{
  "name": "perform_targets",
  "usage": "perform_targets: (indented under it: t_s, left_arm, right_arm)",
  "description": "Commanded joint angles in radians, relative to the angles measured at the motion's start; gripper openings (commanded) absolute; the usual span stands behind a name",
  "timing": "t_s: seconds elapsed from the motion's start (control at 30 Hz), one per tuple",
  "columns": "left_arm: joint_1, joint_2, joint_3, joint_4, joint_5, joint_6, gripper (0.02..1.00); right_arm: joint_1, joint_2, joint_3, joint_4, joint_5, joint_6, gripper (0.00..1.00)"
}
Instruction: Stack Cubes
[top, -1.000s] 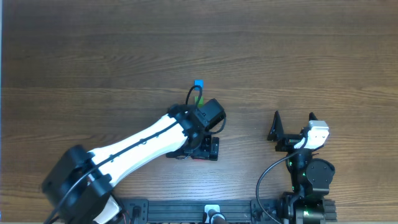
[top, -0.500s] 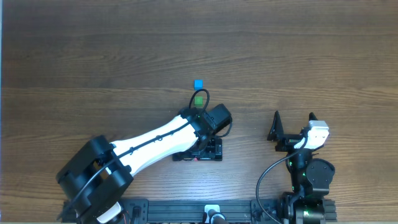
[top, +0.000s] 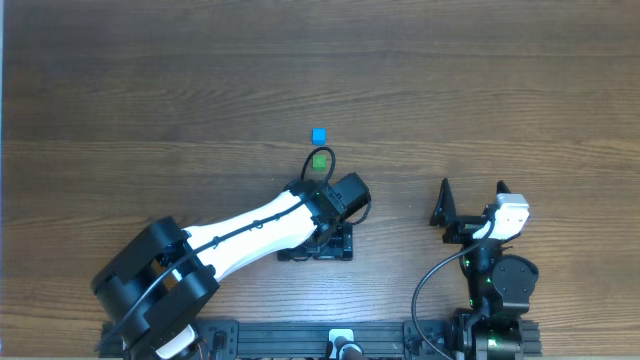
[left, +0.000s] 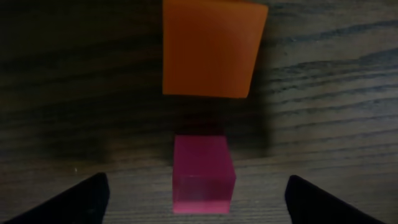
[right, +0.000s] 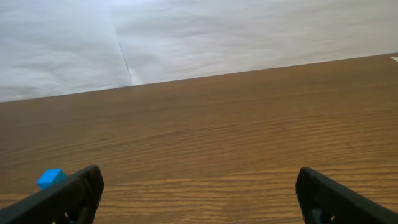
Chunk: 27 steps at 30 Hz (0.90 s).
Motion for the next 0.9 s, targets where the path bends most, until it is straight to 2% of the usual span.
perform_targets:
  t_s: [0.03,0.1,0.27,0.4,0.7,0.9]
  left_arm:
    - [-0.003,0.010,-0.009,-0.005,-0.026,0.006,0.794]
    - [-0.003,0.010,-0.010,-0.006,-0.029,0.006,0.741]
    - [-0.003,0.011,-0.010,-0.004,-0.030,0.025,0.717]
    - [-0.003,0.027,-0.010,0.000,-0.032,0.025,0.647]
    - [-0.003,0.037,-0.010,0.004,-0.032,0.029,0.632]
    - [-0.003,0.037,-0.010,0.007,-0.032,0.031,0.404]
  right_arm:
    - [0.001,-0.006,-0.005,-0.003,-0.005,0.005,0.993]
    - [0.001,-0.006,-0.005,-0.003,-0.005,0.005,0.993]
    - [0.001,-0.006,-0.005,-0.003,-0.005,0.005,0.993]
    - [0.001,-0.006,-0.005,-0.003,-0.005,0.005,0.993]
    - [0.001,-0.006,-0.005,-0.003,-0.005,0.005,0.991]
    - [0.001,-0.006,-0.005,-0.003,-0.005,0.005,0.991]
